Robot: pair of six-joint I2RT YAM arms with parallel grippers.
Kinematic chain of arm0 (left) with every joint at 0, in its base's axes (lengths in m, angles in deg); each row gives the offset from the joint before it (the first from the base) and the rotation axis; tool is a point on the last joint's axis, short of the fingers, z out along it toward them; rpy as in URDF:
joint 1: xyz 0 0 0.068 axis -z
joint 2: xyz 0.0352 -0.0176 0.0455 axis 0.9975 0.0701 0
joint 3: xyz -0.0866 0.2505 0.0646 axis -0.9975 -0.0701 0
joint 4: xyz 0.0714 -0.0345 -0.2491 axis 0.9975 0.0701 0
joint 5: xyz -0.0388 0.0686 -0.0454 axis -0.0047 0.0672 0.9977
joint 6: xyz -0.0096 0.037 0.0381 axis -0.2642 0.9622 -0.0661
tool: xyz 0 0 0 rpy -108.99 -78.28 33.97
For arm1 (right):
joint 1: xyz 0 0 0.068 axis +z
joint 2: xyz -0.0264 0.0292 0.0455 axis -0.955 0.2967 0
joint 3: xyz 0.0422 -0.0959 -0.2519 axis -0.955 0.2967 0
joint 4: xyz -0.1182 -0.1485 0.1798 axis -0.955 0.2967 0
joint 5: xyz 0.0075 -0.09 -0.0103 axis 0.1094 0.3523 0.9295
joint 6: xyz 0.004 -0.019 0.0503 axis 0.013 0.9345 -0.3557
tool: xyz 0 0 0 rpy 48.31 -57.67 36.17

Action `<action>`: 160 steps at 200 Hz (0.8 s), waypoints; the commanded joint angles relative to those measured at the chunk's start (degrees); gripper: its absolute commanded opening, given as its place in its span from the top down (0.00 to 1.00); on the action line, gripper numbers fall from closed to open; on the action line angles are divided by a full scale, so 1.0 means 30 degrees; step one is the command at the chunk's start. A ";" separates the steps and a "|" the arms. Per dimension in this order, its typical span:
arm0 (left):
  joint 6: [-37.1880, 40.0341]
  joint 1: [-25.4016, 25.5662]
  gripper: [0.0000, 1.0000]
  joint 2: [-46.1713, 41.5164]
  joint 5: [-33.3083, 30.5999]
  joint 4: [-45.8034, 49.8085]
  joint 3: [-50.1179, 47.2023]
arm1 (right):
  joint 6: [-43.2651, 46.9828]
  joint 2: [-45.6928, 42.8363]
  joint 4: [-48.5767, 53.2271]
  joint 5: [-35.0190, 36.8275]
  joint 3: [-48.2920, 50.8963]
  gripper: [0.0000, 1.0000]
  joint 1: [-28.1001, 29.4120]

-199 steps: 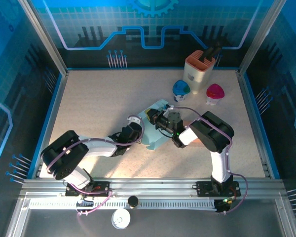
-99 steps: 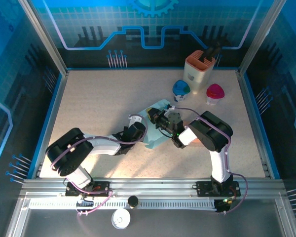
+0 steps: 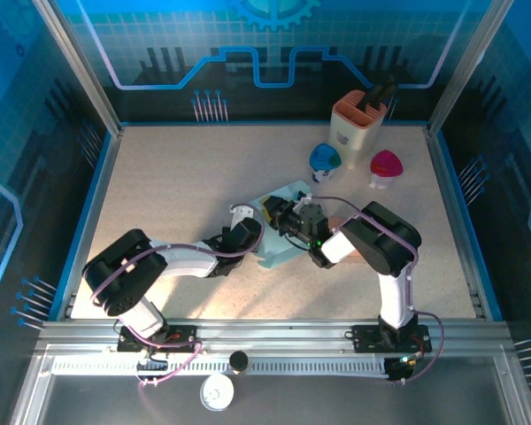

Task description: Fold the paper box

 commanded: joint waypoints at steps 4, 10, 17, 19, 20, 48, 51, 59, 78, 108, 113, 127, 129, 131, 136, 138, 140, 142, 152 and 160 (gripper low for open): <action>0.0537 0.0127 1.00 -0.1054 0.0240 0.0973 0.0809 | 0.0950 -0.1822 0.2240 -0.0619 0.0356 0.55 0.0200; 0.0618 0.0136 1.00 -0.1289 0.0193 0.1157 0.0754 | 0.1222 -0.2289 0.2696 -0.0578 0.0419 0.51 0.0146; 0.0736 0.0098 1.00 -0.1540 0.0141 0.1475 0.0750 | 0.1511 -0.2891 0.3317 -0.0538 0.0509 0.47 0.0078; 0.0780 0.0107 1.00 -0.1614 0.0118 0.1565 0.0750 | 0.1604 -0.3064 0.3579 -0.0542 0.0534 0.46 0.0051; 0.0792 0.0098 1.00 -0.1646 0.0115 0.1634 0.0764 | 0.1639 -0.3151 0.3677 -0.0528 0.0524 0.46 0.0062; 0.1153 0.0007 1.00 -0.2298 0.0038 0.3307 0.1322 | 0.3399 -0.5979 0.7723 -0.0473 0.0419 0.35 -0.0242; 0.1140 -0.0052 1.00 -0.2338 0.0054 0.3489 0.1411 | 0.3607 -0.6280 0.8215 -0.0472 0.0340 0.35 -0.0301; 0.1099 -0.0158 1.00 -0.2438 0.0137 0.4021 0.1629 | 0.4063 -0.6975 0.9669 -0.0510 0.0133 0.33 -0.0378; 0.0936 -0.0671 1.00 -0.2671 0.0775 0.5082 0.2128 | 0.4629 -0.8245 1.1770 -0.0620 -0.0107 0.32 -0.0673; 0.1149 -0.1479 1.00 -0.2990 0.2267 0.5665 0.2473 | 0.5652 -0.9001 1.4307 -0.1083 -0.0825 0.31 -0.1150; 0.1318 -0.1557 1.00 -0.2969 0.2453 0.5638 0.2500 | 0.5733 -0.8865 1.4516 -0.1325 -0.1009 0.31 -0.1236; 0.1781 -0.1710 1.00 -0.2796 0.3007 0.5520 0.2505 | 0.5377 -0.8313 1.3849 -0.1553 -0.1015 0.34 -0.1277; 0.1832 -0.1715 1.00 -0.2771 0.3069 0.5470 0.2507 | 0.5295 -0.8213 1.3705 -0.1565 -0.0989 0.34 -0.1276; 0.1888 -0.1716 1.00 -0.2735 0.3128 0.5420 0.2507 | 0.5201 -0.8101 1.3530 -0.1590 -0.0998 0.35 -0.1254; 0.2022 -0.1698 1.00 -0.2626 0.3227 0.5340 0.2480 | 0.4972 -0.7860 1.3117 -0.1635 -0.0954 0.37 -0.1232; 0.2038 -0.1719 1.00 -0.2582 0.3263 0.5315 0.2464 | 0.4886 -0.7749 1.2951 -0.1629 -0.0937 0.37 -0.1206; 0.2079 -0.1732 1.00 -0.2549 0.3272 0.5265 0.2460 | 0.4821 -0.7648 1.2799 -0.1613 -0.0933 0.38 -0.1171; 0.2104 -0.1713 1.00 -0.2504 0.3274 0.5237 0.2452 | 0.4738 -0.7542 1.2637 -0.1602 -0.0932 0.38 -0.1169; 0.2096 -0.1760 1.00 -0.2312 0.3275 0.5111 0.2391 | 0.4402 -0.7135 1.2010 -0.1392 -0.0951 0.39 -0.0952; 0.1955 -0.1832 1.00 -0.2187 0.3275 0.5093 0.2349 | 0.4289 -0.6832 1.1512 -0.1144 -0.1013 0.40 -0.0767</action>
